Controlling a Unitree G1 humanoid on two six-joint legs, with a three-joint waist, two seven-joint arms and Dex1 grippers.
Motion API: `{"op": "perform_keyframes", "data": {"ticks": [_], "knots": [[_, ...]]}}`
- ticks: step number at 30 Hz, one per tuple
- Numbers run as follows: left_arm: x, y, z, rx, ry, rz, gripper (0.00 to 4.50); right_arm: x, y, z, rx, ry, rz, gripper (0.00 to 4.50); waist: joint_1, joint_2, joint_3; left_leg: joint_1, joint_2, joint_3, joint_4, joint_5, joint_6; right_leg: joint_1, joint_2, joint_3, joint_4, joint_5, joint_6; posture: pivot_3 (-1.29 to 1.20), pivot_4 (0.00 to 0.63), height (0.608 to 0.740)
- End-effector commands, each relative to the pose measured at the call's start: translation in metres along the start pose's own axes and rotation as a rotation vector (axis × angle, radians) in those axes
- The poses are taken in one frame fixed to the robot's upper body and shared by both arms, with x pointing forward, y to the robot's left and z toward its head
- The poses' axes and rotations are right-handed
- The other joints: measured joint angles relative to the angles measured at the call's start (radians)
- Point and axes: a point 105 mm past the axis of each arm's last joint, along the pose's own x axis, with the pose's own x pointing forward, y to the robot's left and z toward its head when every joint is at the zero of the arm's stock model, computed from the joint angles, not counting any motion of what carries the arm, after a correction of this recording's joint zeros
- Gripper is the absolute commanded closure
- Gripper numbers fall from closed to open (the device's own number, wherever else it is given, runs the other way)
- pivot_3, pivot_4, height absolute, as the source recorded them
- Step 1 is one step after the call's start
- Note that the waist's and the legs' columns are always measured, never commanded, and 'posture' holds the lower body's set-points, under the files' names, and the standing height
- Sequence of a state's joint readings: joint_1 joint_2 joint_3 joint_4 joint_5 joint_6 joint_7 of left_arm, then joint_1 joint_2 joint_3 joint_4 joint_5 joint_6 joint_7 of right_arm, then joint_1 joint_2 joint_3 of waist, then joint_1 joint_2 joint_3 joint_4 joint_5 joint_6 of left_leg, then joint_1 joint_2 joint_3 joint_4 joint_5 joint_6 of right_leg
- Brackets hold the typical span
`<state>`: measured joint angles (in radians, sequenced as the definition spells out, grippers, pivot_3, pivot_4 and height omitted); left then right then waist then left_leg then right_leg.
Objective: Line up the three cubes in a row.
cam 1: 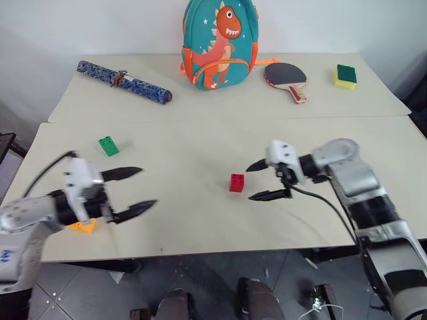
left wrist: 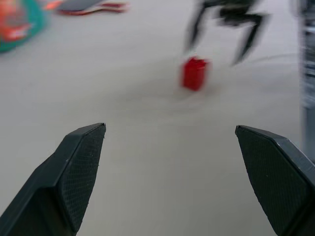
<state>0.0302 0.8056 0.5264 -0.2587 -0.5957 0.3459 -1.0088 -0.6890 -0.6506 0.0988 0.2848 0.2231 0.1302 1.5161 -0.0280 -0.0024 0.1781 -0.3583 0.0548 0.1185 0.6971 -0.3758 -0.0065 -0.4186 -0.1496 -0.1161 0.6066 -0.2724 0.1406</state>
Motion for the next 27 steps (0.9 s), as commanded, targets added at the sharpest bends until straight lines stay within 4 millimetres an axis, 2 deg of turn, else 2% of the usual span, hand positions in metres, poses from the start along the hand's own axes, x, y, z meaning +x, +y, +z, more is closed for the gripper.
{"op": "perform_keyframes", "data": {"ticks": [1,2,4,5,6,8,10,14,19,22,27], "knots": [[-0.063,0.033,-0.005,-0.011,0.015,0.216,0.00,-0.033,-0.003,0.018,-0.131,-0.344,-0.157,0.02,-0.005,0.000,0.000,0.000,0.000,0.001,0.000,0.000,0.000,0.000,0.000,0.000,0.000,0.000,0.000,0.00,0.150,0.740],[-0.077,0.037,-0.011,-0.036,0.033,0.260,0.00,-0.037,-0.005,0.018,-0.157,-0.397,-0.212,0.02,-0.011,0.000,0.000,0.001,0.000,0.002,0.000,0.000,0.000,0.000,0.000,0.000,-0.001,0.000,0.000,0.00,0.150,0.740],[-0.134,0.050,-0.036,-0.109,0.104,0.457,0.00,-0.035,0.009,0.004,-0.186,-0.419,-0.219,0.02,-0.025,0.000,0.000,0.002,0.001,0.005,0.000,0.000,0.000,0.000,0.001,0.001,0.000,0.000,-0.001,0.00,0.150,0.740],[-0.152,0.050,-0.043,-0.125,0.126,0.507,0.00,-0.032,0.015,0.001,-0.201,-0.426,-0.201,0.02,-0.031,0.000,0.000,0.003,0.002,0.005,0.000,0.000,0.000,0.000,0.001,0.001,0.000,-0.001,-0.001,0.00,0.150,0.740],[-0.165,0.048,-0.049,-0.137,0.144,0.545,0.00,-0.027,0.022,0.002,-0.189,-0.448,-0.169,0.02,-0.032,0.000,0.000,0.004,0.004,0.005,-0.001,-0.001,-0.002,0.000,0.002,0.000,0.002,-0.001,-0.002,0.00,0.150,0.740],[-0.185,0.034,-0.059,-0.206,0.122,0.623,0.00,-0.010,0.034,0.015,-0.169,-0.546,-0.129,0.02,-0.034,0.000,0.000,0.004,0.004,0.005,-0.002,-0.002,-0.002,0.000,0.002,0.000,0.002,-0.001,-0.002,0.00,0.150,0.740],[-0.196,0.021,-0.065,-0.255,0.109,0.667,0.00,0.000,0.043,0.022,-0.178,-0.596,-0.099,0.02,-0.032,0.000,0.000,0.006,0.006,0.007,-0.002,-0.003,-0.003,-0.001,0.002,-0.001,0.004,-0.001,-0.002,0.00,0.150,0.740],[-0.198,-0.012,-0.080,-0.320,0.129,0.667,0.00,0.013,0.057,0.024,-0.223,-0.609,-0.033,0.02,-0.022,-0.003,-0.001,0.005,0.007,0.006,0.002,-0.004,-0.002,0.000,0.002,-0.001,0.004,-0.002,-0.003,0.00,0.150,0.740],[-0.162,-0.045,-0.085,-0.299,0.148,0.533,0.00,0.016,0.061,0.019,-0.225,-0.577,0.008,0.02,0.001,-0.006,-0.003,0.006,0.007,0.006,0.003,-0.006,-0.003,0.000,0.002,-0.001,0.005,-0.003,-0.006,0.00,0.150,0.740],[-0.142,-0.050,-0.087,-0.240,0.126,0.546,0.00,0.017,0.061,0.018,-0.239,-0.562,0.025,0.02,0.000,-0.006,-0.003,0.006,0.008,0.006,0.003,-0.005,-0.003,0.000,0.002,-0.001,0.005,-0.003,-0.007,0.00,0.150,0.740],[-0.108,-0.045,-0.108,-0.265,0.090,0.620,0.00,0.021,0.063,0.019,-0.221,-0.560,0.077,0.02,-0.001,-0.006,-0.003,0.006,0.008,0.007,0.003,-0.005,-0.003,0.000,0.002,-0.002,0.006,-0.004,-0.008,0.00,0.150,0.740]]}}
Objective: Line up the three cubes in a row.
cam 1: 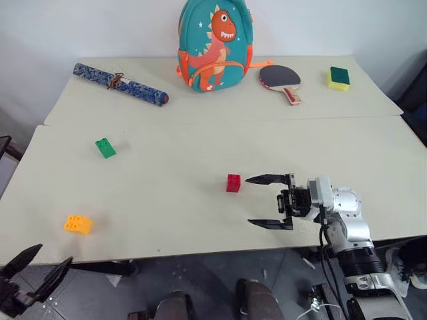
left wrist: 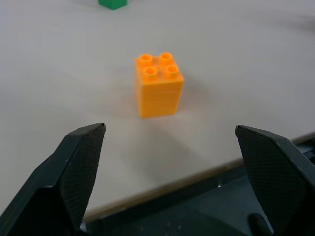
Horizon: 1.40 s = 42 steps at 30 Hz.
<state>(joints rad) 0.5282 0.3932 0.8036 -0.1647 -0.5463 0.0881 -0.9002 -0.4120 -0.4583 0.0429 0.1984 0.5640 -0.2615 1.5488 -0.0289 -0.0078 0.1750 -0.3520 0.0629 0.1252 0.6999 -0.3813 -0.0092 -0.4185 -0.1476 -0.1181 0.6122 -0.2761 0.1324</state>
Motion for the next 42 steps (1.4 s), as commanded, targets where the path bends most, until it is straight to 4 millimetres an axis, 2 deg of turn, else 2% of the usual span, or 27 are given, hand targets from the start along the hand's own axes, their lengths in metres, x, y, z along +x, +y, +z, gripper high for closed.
{"op": "perform_keyframes", "data": {"ticks": [1,6,13,16,18,21,22,23,25,27,29,30,31,32,34,39,42], "knots": [[0.015,-0.005,-0.007,0.010,-0.001,0.031,0.00,0.003,0.007,0.006,-0.021,-0.028,0.090,0.02,0.000,-0.001,0.000,0.000,0.000,0.000,0.000,0.000,0.000,0.000,0.000,-0.001,0.000,0.000,0.000,0.00,0.150,0.740],[0.034,-0.011,-0.019,-0.016,-0.009,0.064,0.00,0.005,0.006,0.007,-0.037,-0.047,0.073,0.02,0.001,-0.001,-0.001,0.000,0.000,0.001,0.000,0.000,0.000,0.000,0.000,-0.002,0.000,0.000,0.000,0.00,0.150,0.740],[0.050,-0.002,-0.011,-0.013,-0.099,0.113,2.09,0.002,0.010,0.001,-0.017,-0.008,0.034,0.00,0.003,0.000,-0.001,0.000,0.000,0.000,0.001,0.000,0.000,0.000,0.000,-0.002,0.000,0.000,0.000,0.00,0.150,0.740],[0.056,0.000,0.002,-0.001,-0.155,0.097,3.00,-0.001,0.015,-0.003,-0.003,0.008,0.012,0.00,0.007,0.000,-0.001,0.000,0.000,0.000,0.001,0.000,0.000,0.000,0.000,-0.003,0.000,0.000,0.000,0.00,0.150,0.740],[0.061,-0.003,0.016,-0.022,-0.213,0.049,3.02,-0.002,0.017,-0.003,-0.006,0.016,-0.004,0.00,0.006,0.000,-0.001,0.000,0.000,0.000,0.002,0.000,0.000,0.000,0.000,-0.003,0.000,0.000,0.000,0.00,0.150,0.740],[0.079,-0.029,0.047,0.036,-0.215,-0.214,3.02,-0.010,0.015,-0.002,-0.011,0.044,-0.057,0.00,0.006,-0.001,-0.001,0.000,0.001,0.000,0.002,0.000,0.000,0.001,0.000,-0.003,0.000,0.000,0.000,0.00,0.150,0.740],[0.089,-0.045,0.056,0.121,-0.166,-0.386,3.02,-0.017,0.013,-0.001,-0.014,0.067,-0.094,0.00,0.009,-0.001,-0.001,-0.001,0.001,-0.001,0.002,0.000,0.000,0.001,0.000,-0.004,0.001,0.000,0.000,0.00,0.150,0.740],[0.093,-0.055,0.060,0.177,-0.123,-0.496,3.02,-0.022,0.012,0.000,-0.017,0.082,-0.119,0.00,0.019,-0.001,-0.001,-0.001,0.001,-0.001,0.002,0.000,0.000,0.001,0.000,-0.004,0.001,0.000,0.000,0.00,0.150,0.740],[0.114,-0.072,0.069,0.307,-0.016,-0.764,3.02,-0.042,0.008,0.003,-0.030,0.141,-0.211,0.00,0.037,0.003,-0.001,0.000,0.000,0.000,0.002,0.000,0.000,0.001,0.000,-0.004,0.000,0.000,-0.001,0.00,0.150,0.740],[0.132,-0.078,0.078,0.366,0.033,-0.892,3.02,-0.059,0.005,0.006,-0.061,0.206,-0.252,0.00,0.039,0.005,-0.001,0.000,0.000,0.002,0.002,0.000,0.000,0.001,0.000,-0.004,-0.002,0.000,-0.001,0.00,0.150,0.740],[0.151,-0.092,0.089,0.383,0.047,-1.020,3.02,-0.074,0.001,0.008,-0.075,0.250,-0.302,0.00,0.037,0.006,-0.001,0.000,-0.001,0.004,0.002,0.000,0.000,0.002,0.000,-0.004,-0.002,0.000,-0.001,0.00,0.150,0.740],[0.167,-0.100,0.092,0.393,0.052,-1.062,3.02,-0.081,0.001,0.009,-0.074,0.269,-0.320,0.00,0.032,0.006,-0.001,0.000,-0.001,0.004,0.002,0.000,0.000,0.001,0.000,-0.005,-0.002,0.000,-0.001,0.00,0.150,0.740],[0.194,-0.114,0.090,0.414,0.069,-1.103,3.02,-0.085,0.005,0.010,-0.068,0.289,-0.326,0.00,0.039,0.007,-0.002,0.000,0.000,0.004,0.001,0.000,0.000,0.001,0.000,-0.005,-0.002,0.000,-0.001,0.00,0.150,0.740],[0.211,-0.126,0.088,0.441,0.090,-1.135,3.02,-0.087,0.008,0.009,-0.063,0.301,-0.327,0.00,0.043,0.007,-0.002,0.000,-0.001,0.004,0.001,0.000,0.000,0.002,0.001,-0.007,-0.002,0.000,0.000,0.00,0.150,0.740],[0.238,-0.146,0.085,0.484,0.087,-1.175,3.02,-0.081,0.013,0.012,-0.064,0.297,-0.324,0.00,0.045,0.006,-0.002,0.000,-0.001,0.002,0.001,0.001,0.000,0.004,0.002,-0.008,-0.004,0.000,0.000,0.00,0.150,0.740],[0.254,-0.162,0.074,0.480,0.084,-1.248,3.02,-0.070,0.015,0.022,-0.088,0.273,-0.374,0.00,-0.002,0.004,-0.001,0.000,-0.001,0.003,-0.003,0.001,0.000,0.001,0.002,-0.010,-0.006,0.001,0.001,0.00,0.150,0.740],[0.262,-0.168,0.070,0.480,0.092,-1.245,3.02,-0.067,0.021,0.026,-0.087,0.276,-0.403,0.00,0.004,0.003,-0.001,-0.001,0.000,0.001,-0.003,0.001,0.000,0.000,0.002,-0.011,-0.006,0.001,0.001,0.00,0.150,0.740]]}}
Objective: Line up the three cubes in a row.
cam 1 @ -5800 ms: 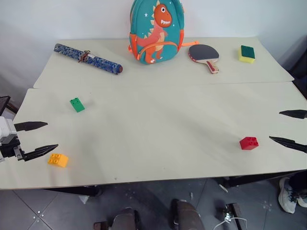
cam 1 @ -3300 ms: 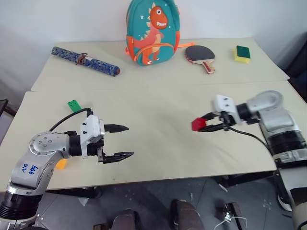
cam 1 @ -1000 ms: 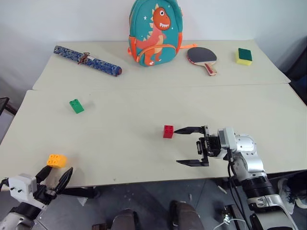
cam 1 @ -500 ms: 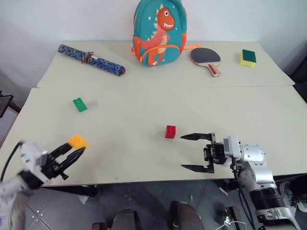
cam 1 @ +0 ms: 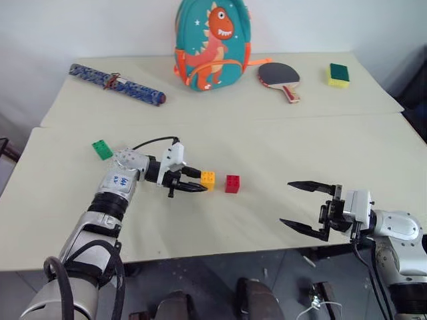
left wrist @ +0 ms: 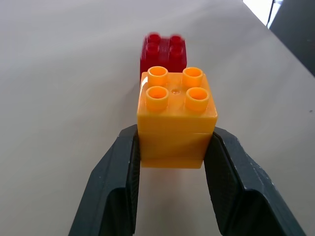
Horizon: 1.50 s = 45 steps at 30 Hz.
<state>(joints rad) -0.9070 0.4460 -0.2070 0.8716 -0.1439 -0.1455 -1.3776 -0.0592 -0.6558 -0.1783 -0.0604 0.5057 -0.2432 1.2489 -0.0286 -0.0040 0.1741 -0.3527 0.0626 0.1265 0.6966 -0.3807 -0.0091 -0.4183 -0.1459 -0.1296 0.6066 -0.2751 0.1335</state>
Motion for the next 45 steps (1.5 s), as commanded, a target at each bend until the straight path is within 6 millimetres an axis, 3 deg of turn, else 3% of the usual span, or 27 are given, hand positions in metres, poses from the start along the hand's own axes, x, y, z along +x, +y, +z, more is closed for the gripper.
{"op": "perform_keyframes", "data": {"ticks": [1,12,16,18,21,22,24,27,31,37,39,41,45], "knots": [[0.001,0.006,0.002,0.034,0.007,0.008,3.02,0.000,0.002,0.015,-0.032,-0.023,-0.035,0.00,0.005,-0.001,0.000,-0.001,0.000,0.000,0.001,0.000,0.000,0.000,0.000,0.000,0.000,0.000,0.000,0.00,0.150,0.740],[-0.007,0.002,-0.007,0.001,0.013,-0.009,3.02,0.005,0.001,0.014,-0.029,-0.015,-0.070,0.00,0.027,-0.001,0.001,-0.001,0.000,-0.001,0.005,0.000,0.001,0.003,-0.001,0.000,-0.001,0.000,0.000,0.00,0.150,0.740],[-0.017,0.009,0.003,0.024,-0.041,0.060,1.75,0.013,-0.001,0.011,-0.023,-0.024,-0.051,0.00,0.027,-0.001,0.001,-0.001,0.000,-0.001,0.005,0.000,0.001,0.003,-0.001,0.000,-0.001,0.000,0.000,0.00,0.150,0.740],[-0.029,0.012,0.010,0.066,-0.072,0.106,1.12,0.016,-0.001,0.010,-0.031,-0.036,-0.037,0.00,0.024,-0.002,0.001,-0.001,0.000,-0.001,0.005,0.000,0.001,0.002,-0.001,0.000,-0.001,0.000,0.000,0.00,0.150,0.740],[-0.062,-0.001,0.023,0.118,-0.155,0.136,0.23,0.023,-0.002,0.010,-0.016,-0.064,-0.012,0.00,0.020,-0.002,0.001,-0.001,0.000,-0.001,0.004,0.000,0.001,0.002,-0.001,0.000,0.000,0.000,0.000,0.00,0.150,0.740],[-0.071,-0.009,0.025,0.124,-0.169,0.138,0.02,0.026,-0.003,0.011,-0.011,-0.074,-0.004,0.00,0.016,-0.001,0.001,0.000,0.000,-0.002,0.004,0.000,0.001,0.002,-0.001,0.000,0.001,0.000,0.000,0.00,0.150,0.740],[-0.084,-0.021,0.025,0.119,-0.171,0.164,0.02,0.028,-0.003,0.013,-0.004,-0.090,0.009,0.00,0.011,-0.001,0.001,0.000,0.000,-0.003,0.003,0.000,0.001,0.002,-0.001,0.000,0.002,0.000,0.000,0.00,0.150,0.740],[-0.135,-0.054,0.014,0.048,-0.180,0.437,0.02,0.045,-0.010,0.022,0.033,-0.172,0.010,0.00,-0.008,0.000,0.002,0.001,0.001,-0.004,0.003,0.000,0.001,0.002,-0.002,-0.001,0.003,0.000,0.000,0.00,0.150,0.740],[-0.180,-0.079,-0.004,-0.073,-0.245,0.848,0.02,0.062,-0.018,0.026,0.063,-0.221,-0.011,0.00,-0.002,0.000,0.003,0.001,0.002,-0.007,0.004,0.000,0.000,0.002,-0.002,-0.001,0.006,0.000,0.000,0.00,0.150,0.740],[-0.218,-0.132,-0.045,-0.195,-0.284,1.379,0.02,0.080,-0.025,0.024,0.032,-0.238,-0.034,0.00,0.021,0.000,0.002,0.001,0.000,-0.008,0.006,-0.001,0.002,0.004,-0.004,-0.001,0.003,0.000,0.000,0.00,0.150,0.740],[-0.226,-0.146,-0.054,-0.231,-0.305,1.535,0.02,0.084,-0.026,0.024,0.018,-0.240,-0.026,0.00,0.028,-0.001,0.002,0.000,0.000,-0.008,0.006,-0.001,0.001,0.004,-0.004,-0.001,0.003,0.000,0.000,0.00,0.150,0.740],[-0.217,-0.147,-0.058,-0.280,-0.331,1.591,0.02,0.087,-0.024,0.025,0.001,-0.230,0.008,0.00,0.029,-0.001,0.002,0.001,0.000,-0.008,0.006,-0.001,0.001,0.004,-0.004,-0.001,0.004,0.000,-0.001,0.00,0.150,0.740],[-0.194,-0.115,-0.049,-0.347,-0.383,1.582,0.02,0.087,-0.024,0.026,-0.002,-0.216,0.054,0.00,0.036,-0.001,0.002,0.001,0.000,-0.008,0.007,-0.001,0.001,0.005,-0.004,-0.001,0.004,0.001,-0.002,0.00,0.150,0.740]]}}
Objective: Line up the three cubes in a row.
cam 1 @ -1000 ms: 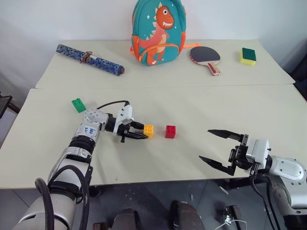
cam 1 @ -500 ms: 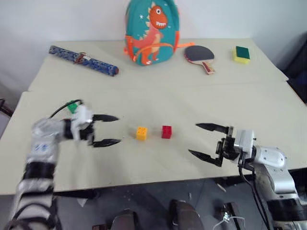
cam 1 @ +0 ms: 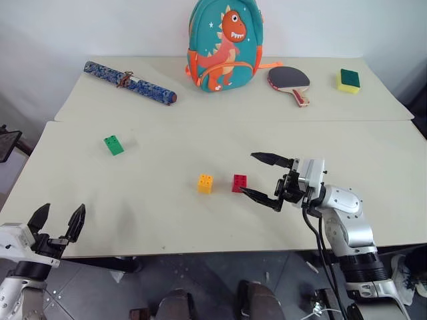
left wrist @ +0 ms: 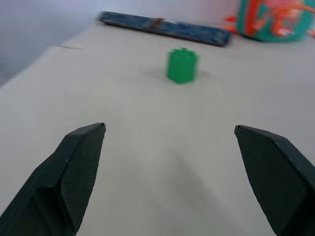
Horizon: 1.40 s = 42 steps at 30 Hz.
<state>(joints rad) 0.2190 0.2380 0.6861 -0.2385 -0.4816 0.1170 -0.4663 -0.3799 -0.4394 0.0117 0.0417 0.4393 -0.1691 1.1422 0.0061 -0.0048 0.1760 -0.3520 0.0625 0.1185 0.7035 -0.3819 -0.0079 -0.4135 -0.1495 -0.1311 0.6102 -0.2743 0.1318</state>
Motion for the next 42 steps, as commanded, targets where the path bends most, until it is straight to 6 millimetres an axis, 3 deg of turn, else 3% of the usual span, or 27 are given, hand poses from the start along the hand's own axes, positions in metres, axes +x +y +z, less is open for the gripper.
{"op": "perform_keyframes", "data": {"ticks": [1,5,11,16,22,24,27,35,38,42], "knots": [[0.032,-0.022,0.014,-0.007,-0.034,0.002,0.02,0.000,-0.001,0.008,-0.024,-0.005,0.037,0.00,0.003,0.000,0.000,0.000,0.000,0.000,0.000,0.000,0.000,0.000,0.000,0.000,0.000,0.000,0.000,0.00,0.150,0.740],[0.085,-0.039,0.024,-0.037,-0.032,0.067,0.02,0.000,0.002,0.010,-0.005,0.000,0.073,0.00,0.001,-0.001,-0.001,0.000,0.000,0.001,0.000,0.000,0.000,0.000,0.000,0.000,0.000,0.000,-0.001,0.00,0.150,0.740],[0.145,-0.048,0.016,-0.083,0.011,0.240,0.02,0.000,0.009,0.010,0.022,0.007,0.089,0.00,-0.008,-0.001,-0.001,0.000,0.000,0.001,-0.002,0.000,-0.001,0.000,0.001,-0.002,-0.002,0.001,0.000,0.00,0.150,0.740],[0.166,-0.044,0.018,-0.067,0.006,0.355,0.02,-0.002,0.011,0.010,0.026,0.020,0.072,0.00,-0.009,-0.001,-0.001,0.000,0.000,0.002,-0.002,0.001,-0.001,0.000,0.002,-0.003,-0.003,0.001,0.000,0.00,0.150,0.740],[0.186,-0.050,0.012,-0.059,0.036,0.331,0.02,-0.004,0.013,0.009,0.028,0.028,0.052,0.00,-0.004,-0.002,-0.001,0.000,0.000,0.001,-0.002,0.001,-0.001,0.000,0.002,-0.003,-0.003,0.001,0.001,0.00,0.150,0.740],[0.191,-0.047,0.012,-0.066,0.037,0.338,0.02,-0.003,0.013,0.009,0.031,0.027,0.049,0.00,-0.004,-0.002,-0.001,0.000,0.000,0.001,-0.002,0.001,-0.001,0.000,0.002,-0.003,-0.004,0.001,0.001,0.00,0.150,0.740],[0.194,-0.048,0.010,-0.069,0.038,0.326,0.62,-0.003,0.014,0.008,0.033,0.027,0.046,0.00,-0.007,-0.002,-0.001,0.000,0.000,0.002,-0.002,0.001,-0.001,0.000,0.002,-0.003,-0.004,0.001,0.001,0.00,0.150,0.740],[0.188,-0.049,0.011,-0.040,0.033,0.280,3.00,-0.003,0.013,0.006,0.033,0.027,0.035,0.00,-0.008,-0.002,-0.001,0.000,0.000,0.002,-0.003,0.001,-0.001,0.000,0.002,-0.003,-0.004,0.001,0.001,0.00,0.150,0.740],[0.180,-0.056,0.027,-0.094,-0.045,0.101,3.00,-0.005,0.011,0.006,0.025,0.034,0.022,0.00,-0.009,-0.002,-0.001,0.000,0.000,0.002,-0.003,0.001,-0.001,0.000,0.002,-0.003,-0.004,0.001,0.001,0.00,0.150,0.740],[0.161,-0.080,0.048,-0.103,-0.092,-0.352,3.00,-0.010,0.010,0.007,0.020,0.047,0.012,0.00,-0.011,-0.002,-0.001,0.000,0.000,0.002,-0.003,0.001,-0.002,-0.001,0.002,-0.003,-0.003,0.001,0.001,0.00,0.150,0.740]]}}
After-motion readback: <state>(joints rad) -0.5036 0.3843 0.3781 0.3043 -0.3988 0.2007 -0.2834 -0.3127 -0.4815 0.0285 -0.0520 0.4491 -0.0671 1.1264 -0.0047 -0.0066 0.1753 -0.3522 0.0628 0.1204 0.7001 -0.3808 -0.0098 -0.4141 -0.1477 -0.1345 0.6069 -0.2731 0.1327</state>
